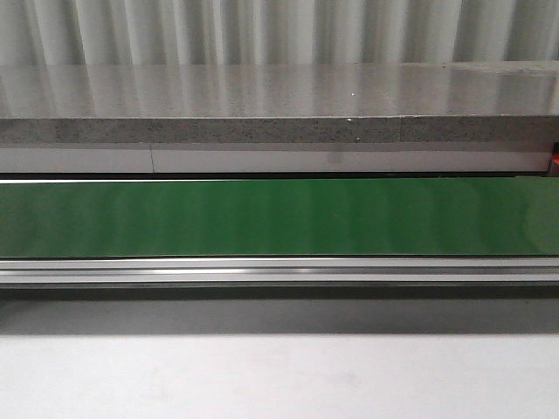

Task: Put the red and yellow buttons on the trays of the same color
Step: 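Carry the red button to the red tray and release it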

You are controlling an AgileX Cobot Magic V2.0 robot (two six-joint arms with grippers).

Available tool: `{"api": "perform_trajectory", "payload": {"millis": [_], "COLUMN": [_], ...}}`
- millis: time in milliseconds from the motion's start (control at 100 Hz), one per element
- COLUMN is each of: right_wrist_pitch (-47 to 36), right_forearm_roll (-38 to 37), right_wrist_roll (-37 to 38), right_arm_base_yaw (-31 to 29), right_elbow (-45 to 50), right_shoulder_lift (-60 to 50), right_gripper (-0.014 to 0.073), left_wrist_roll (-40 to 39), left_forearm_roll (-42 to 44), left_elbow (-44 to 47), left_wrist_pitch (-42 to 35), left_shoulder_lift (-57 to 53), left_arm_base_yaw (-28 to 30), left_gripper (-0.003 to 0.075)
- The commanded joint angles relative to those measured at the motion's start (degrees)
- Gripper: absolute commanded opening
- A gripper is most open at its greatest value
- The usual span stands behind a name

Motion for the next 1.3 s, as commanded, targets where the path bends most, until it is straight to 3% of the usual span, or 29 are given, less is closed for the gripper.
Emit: {"api": "perform_trajectory", "payload": {"millis": [0, 490, 740, 1290], "right_wrist_pitch": [-3.20, -5.21, -6.35, -4.09], "right_forearm_roll": [0.28, 0.28, 0.28, -3.09], "right_wrist_roll": [0.27, 0.27, 0.22, -2.61], "right_arm_base_yaw": [-0.60, -0.85, -0.85, -0.85], "right_elbow": [-1.70, -1.70, -1.70, -1.51], "right_shoulder_lift": [-2.02, 1.79, 1.79, -6.44], "right_gripper": [0.0225, 0.0232, 0.0426, 0.0421], "left_wrist_roll": [-0.20, -0.20, -0.20, -0.20], "left_forearm_roll": [-1.05, -1.05, -1.05, -1.05], "left_elbow": [-1.50, -1.50, -1.50, -1.50], "left_wrist_pitch": [-4.07, -4.07, -4.07, -4.07], "left_shoulder_lift": [0.24, 0.24, 0.24, 0.24], "left_arm_base_yaw": [-0.45, -0.45, -0.45, -0.45], "left_gripper": [-0.0020, -0.0020, -0.0020, -0.0020]}}
